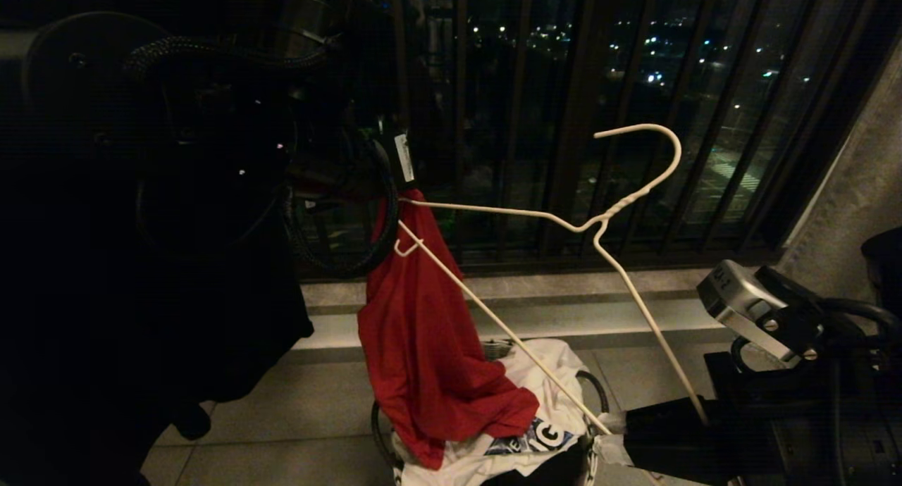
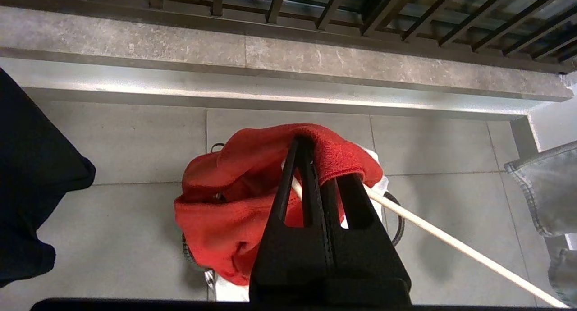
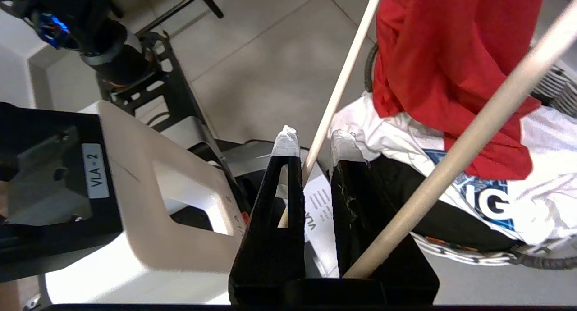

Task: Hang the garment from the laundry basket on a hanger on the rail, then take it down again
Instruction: Hang the clothes on the clothes rack

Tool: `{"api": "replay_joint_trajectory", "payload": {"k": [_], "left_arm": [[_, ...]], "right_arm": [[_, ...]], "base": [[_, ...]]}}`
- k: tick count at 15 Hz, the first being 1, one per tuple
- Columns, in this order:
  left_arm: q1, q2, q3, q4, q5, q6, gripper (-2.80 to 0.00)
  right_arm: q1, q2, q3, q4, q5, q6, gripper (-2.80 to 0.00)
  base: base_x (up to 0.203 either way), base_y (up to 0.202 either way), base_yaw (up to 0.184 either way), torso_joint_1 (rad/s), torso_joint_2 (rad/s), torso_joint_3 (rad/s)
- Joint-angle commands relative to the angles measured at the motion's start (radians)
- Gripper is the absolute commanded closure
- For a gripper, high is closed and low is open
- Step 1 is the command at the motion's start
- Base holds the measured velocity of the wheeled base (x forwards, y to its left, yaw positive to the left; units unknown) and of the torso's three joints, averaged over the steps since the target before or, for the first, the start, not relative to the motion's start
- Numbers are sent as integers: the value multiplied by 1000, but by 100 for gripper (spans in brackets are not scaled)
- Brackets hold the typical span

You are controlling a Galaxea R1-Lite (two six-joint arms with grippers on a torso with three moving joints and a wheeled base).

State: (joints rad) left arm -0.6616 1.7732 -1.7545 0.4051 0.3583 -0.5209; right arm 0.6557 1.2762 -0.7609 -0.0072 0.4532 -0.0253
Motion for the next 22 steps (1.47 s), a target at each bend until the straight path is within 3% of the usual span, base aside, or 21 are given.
{"api": "replay_joint_trajectory", "payload": {"k": [1,4,6,16,18,22], "left_arm": [[2,5,-2,3,4,-1,0],[13,12,-3,3,7,2,0],[13,15,-3,4,7,4,0],[11,3,28,11,-13,33,0],[12,-13,42,13,-77,38,0],[14,-63,116,13,-237,91,0]], "right_arm": [[2,0,2,3,-9,-11,0],[2,-10,14,27,-15,-67,0],[2,-11,12,43,-61,-87,0],[24,11,12,42,-104,-90,0],[28,11,25,44,-106,-101,0],[28,-30,107,42,-109,-270,0]], "base": [[0,0,0,0,0,0],[0,0,0,0,0,0],[0,0,0,0,0,0],[0,0,0,0,0,0],[0,0,0,0,0,0],[0,0,0,0,0,0]]}}
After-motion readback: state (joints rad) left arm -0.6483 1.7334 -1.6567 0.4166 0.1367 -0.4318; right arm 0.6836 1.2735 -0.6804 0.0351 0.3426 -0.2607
